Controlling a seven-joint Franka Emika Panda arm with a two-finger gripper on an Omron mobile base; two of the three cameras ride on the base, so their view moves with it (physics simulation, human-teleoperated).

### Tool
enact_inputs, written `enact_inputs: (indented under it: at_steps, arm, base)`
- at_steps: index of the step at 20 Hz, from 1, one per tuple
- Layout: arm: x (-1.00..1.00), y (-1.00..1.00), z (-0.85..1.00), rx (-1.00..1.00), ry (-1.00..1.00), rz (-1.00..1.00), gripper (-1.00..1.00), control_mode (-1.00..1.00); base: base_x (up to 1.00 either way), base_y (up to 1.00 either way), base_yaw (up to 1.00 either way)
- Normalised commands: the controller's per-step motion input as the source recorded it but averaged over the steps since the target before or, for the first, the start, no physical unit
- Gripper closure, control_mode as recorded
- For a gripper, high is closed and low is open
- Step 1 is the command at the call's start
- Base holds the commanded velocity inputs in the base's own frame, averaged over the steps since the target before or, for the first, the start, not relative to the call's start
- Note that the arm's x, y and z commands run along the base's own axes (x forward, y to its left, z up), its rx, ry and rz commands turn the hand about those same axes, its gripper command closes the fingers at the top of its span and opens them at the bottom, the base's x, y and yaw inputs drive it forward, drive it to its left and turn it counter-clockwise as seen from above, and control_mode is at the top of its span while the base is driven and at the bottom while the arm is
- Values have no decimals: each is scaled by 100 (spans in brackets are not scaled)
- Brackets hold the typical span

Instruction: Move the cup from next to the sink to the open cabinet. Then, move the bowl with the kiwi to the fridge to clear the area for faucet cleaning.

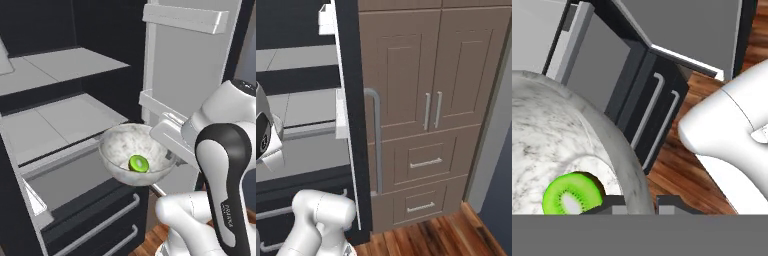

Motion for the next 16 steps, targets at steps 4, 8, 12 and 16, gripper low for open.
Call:
enact_inputs:
  at_steps: [4, 8, 12, 16]
  arm:
    - [0, 0, 0, 0, 0, 0, 100, 100]
    - [0, 0, 0, 0, 0, 0, 100, 100]
    - [0, 0, 0, 0, 0, 0, 100, 100]
    - [0, 0, 0, 0, 0, 0, 100, 100]
  base:
    - [85, 34, -18]
    - [60, 58, -10]
    - [18, 67, 3]
    - [-18, 45, 14]
